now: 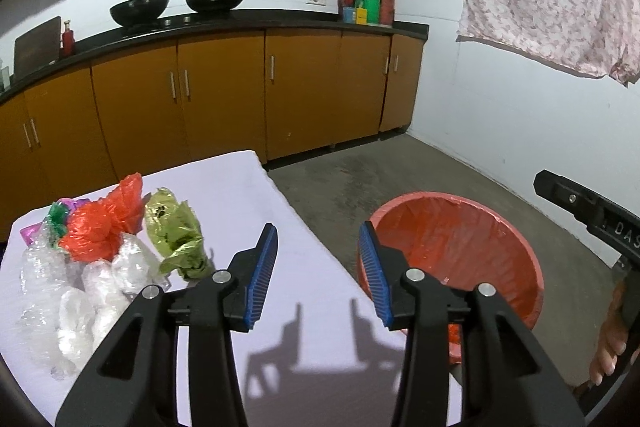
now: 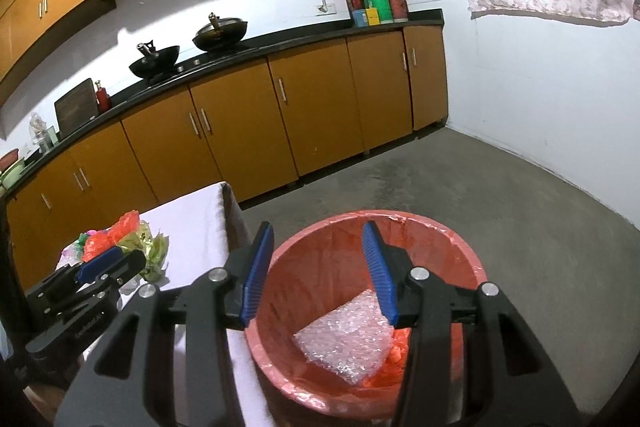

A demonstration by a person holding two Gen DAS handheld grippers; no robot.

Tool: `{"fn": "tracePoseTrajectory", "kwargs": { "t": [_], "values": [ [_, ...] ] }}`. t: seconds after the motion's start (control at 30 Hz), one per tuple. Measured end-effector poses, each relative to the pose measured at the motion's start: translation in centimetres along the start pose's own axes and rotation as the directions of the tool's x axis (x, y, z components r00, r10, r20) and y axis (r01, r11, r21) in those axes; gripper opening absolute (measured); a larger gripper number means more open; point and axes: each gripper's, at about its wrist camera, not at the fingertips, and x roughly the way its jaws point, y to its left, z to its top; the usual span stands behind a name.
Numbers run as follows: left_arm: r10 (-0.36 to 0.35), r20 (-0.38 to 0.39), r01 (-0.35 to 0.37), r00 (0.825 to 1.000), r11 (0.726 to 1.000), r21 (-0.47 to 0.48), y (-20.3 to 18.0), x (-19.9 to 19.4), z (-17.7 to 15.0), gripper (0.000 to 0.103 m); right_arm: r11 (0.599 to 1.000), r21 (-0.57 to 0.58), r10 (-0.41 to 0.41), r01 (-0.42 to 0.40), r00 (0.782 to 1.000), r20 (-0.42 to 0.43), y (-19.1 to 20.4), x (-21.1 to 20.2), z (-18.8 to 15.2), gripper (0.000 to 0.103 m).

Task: Collect trash
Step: 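Move both open tools back over the remaining trash on the table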

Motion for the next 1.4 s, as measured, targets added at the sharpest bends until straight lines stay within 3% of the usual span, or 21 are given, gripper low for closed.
{"fn": "tracePoseTrajectory", "kwargs": {
  "t": [0.3,0.6,0.8,1.13,1.4],
  "values": [
    [0.033,0.004,-0.033,0.999,0.999,-0.028,1.8,-1.0,-0.5,0.051,0.999,-0.027,0.019,-0.019,1.0,0.002,1.7,-0.2,0.1,0.055],
    [0.137,0.033,-0.135,0.99,0.989,-0.066,5.8,-4.5,-1.5,0.071,0.996,-0.056,0.075,-0.076,0.997,-0.007,4.7,-0.1,-0.2,0.063],
    [0.241,0.033,-0.235,0.97,0.964,-0.126,10.2,-7.1,-2.7,0.075,0.986,-0.1,0.133,-0.136,0.99,-0.036,8.1,0.6,-0.9,0.063],
    [0.41,-0.038,-0.408,0.911,0.886,-0.223,18.3,-10.1,-5.4,0.076,0.955,-0.164,0.229,-0.247,0.966,-0.122,14.9,2.6,-3.1,0.063],
    [0.44,-0.084,-0.446,0.894,0.858,-0.253,21.8,-10.3,-6.4,0.079,0.932,-0.197,0.266,-0.303,0.944,-0.194,19.7,5.1,-4.7,0.063]
  ]
}}
